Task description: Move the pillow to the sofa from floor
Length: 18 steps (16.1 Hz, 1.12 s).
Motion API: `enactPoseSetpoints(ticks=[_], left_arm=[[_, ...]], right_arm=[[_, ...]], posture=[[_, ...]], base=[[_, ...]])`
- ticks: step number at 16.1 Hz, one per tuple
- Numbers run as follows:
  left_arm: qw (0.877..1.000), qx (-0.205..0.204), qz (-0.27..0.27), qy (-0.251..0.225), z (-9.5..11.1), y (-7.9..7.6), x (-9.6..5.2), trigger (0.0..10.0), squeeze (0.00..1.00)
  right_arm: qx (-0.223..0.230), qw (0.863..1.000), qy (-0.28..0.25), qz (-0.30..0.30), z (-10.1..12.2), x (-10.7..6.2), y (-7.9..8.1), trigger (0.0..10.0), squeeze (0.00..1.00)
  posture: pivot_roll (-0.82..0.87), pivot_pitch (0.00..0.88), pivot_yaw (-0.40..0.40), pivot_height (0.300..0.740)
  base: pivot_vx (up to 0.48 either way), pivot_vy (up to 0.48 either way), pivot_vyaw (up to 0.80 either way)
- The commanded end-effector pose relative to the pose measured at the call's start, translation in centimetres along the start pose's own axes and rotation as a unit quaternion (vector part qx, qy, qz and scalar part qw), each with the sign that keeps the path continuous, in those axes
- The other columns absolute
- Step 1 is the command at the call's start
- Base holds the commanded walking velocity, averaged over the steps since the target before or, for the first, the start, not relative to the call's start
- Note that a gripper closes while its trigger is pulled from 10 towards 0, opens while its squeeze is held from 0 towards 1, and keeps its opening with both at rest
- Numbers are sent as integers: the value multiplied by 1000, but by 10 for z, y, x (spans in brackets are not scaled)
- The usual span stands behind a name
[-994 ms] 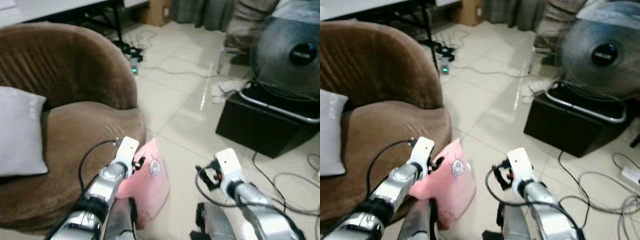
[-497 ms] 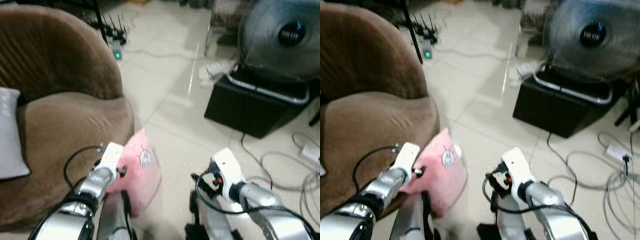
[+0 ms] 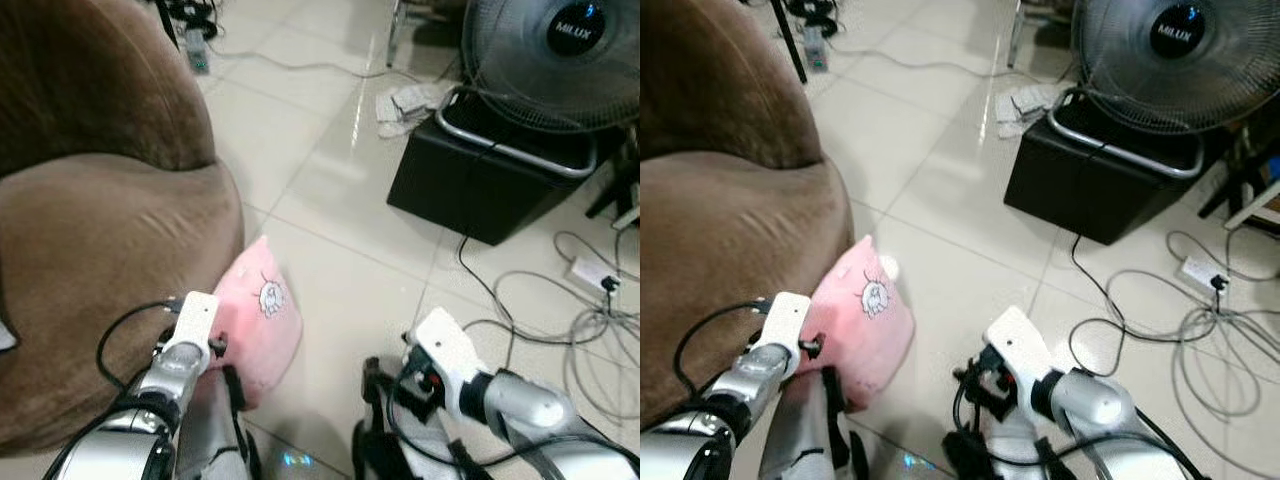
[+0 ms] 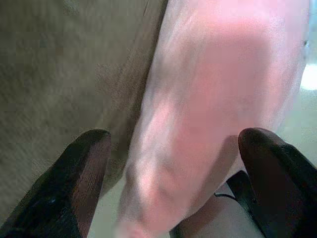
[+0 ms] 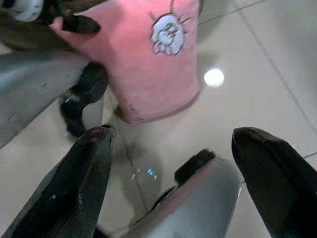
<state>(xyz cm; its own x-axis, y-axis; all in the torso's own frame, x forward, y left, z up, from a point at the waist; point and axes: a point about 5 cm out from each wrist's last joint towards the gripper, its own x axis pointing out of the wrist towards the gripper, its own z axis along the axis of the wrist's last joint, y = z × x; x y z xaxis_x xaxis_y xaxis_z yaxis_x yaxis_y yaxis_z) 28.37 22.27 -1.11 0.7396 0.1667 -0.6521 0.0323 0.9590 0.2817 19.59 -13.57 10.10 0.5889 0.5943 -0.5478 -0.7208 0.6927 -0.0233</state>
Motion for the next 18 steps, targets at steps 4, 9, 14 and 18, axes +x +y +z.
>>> enactPoseSetpoints(ticks=[4, 9, 14, 18], left_arm=[[999, -22, 6, 32, -29, 2, -4, 10000, 192], [998, -6, 53, 20, -39, 20, -8, 10000, 0], [998, -29, 48, 22, -44, 24, -9, 9451, 0], [997, -7, 65, 38, -49, 30, -10, 0, 0]], right_arm=[[-24, 999, 9, 33, 3, -16, 7, 10000, 0], [-38, 999, 4, 30, 3, -27, 7, 10000, 0], [-35, 999, 2, 41, 1, -27, 10, 10000, 0], [-34, 998, -2, 54, 6, -29, 15, 10000, 0]], posture=[[-314, 246, -132, 585], [-339, 217, -199, 585], [-333, 206, -211, 585], [-339, 200, -203, 585]], base=[[0, 0, 0], [0, 0, 0], [0, 0, 0], [0, 0, 0]])
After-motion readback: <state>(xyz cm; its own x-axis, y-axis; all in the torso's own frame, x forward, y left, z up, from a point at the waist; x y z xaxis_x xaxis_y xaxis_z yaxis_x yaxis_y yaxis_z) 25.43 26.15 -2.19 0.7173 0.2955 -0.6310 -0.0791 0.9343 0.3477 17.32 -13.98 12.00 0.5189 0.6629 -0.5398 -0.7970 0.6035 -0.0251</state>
